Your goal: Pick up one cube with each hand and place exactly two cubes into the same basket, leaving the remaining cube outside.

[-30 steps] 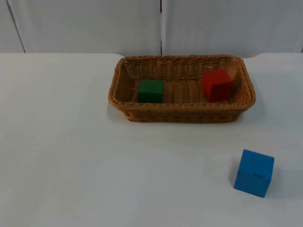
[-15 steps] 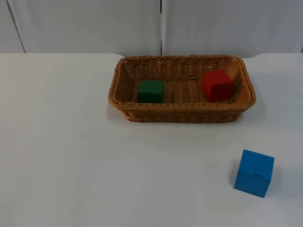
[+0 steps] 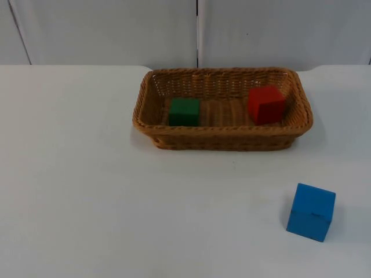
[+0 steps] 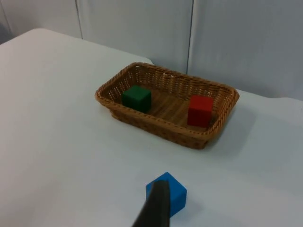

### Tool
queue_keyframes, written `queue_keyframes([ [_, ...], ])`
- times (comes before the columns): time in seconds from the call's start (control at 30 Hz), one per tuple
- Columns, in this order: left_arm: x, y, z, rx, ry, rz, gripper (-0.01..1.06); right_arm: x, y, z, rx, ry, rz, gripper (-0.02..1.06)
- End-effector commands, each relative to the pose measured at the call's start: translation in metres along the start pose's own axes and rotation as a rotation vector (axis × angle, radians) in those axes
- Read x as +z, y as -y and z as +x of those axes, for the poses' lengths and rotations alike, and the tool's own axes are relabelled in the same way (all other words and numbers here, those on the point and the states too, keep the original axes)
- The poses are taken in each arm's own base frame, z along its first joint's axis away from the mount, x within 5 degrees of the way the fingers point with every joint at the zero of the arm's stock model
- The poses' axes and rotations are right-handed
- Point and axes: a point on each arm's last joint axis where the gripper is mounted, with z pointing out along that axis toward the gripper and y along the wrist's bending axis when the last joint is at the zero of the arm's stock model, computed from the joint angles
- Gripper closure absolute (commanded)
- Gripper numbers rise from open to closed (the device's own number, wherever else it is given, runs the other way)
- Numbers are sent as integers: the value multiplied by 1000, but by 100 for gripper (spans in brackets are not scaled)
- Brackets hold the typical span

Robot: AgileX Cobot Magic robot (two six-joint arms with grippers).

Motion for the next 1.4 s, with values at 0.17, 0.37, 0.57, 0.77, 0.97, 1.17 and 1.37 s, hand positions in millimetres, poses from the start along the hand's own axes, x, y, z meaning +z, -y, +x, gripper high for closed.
queue_keyframes([
  [0.17,-12,1,13,-21,-11,-21,33,-12,-3,9,-27,29,-14,30],
  [0.37,-21,-4,18,-29,28,-97,33,-14,-4,10,-33,36,-12,30],
  [0.57,-22,-4,25,-40,-26,-97,33,2,-3,24,-52,-34,-17,30],
  [0.77,-25,-5,26,-29,-6,-116,33,11,-5,32,-36,-64,-45,30],
  [0.97,-21,-7,30,-51,-33,-128,33,14,-7,40,-26,-133,-64,30],
  [1.17,-4,-8,47,-99,-116,-127,33,16,-6,42,33,-147,-50,30],
  [1.37,-2,-8,47,-107,-106,-128,33,16,-5,43,29,-148,-44,30],
])
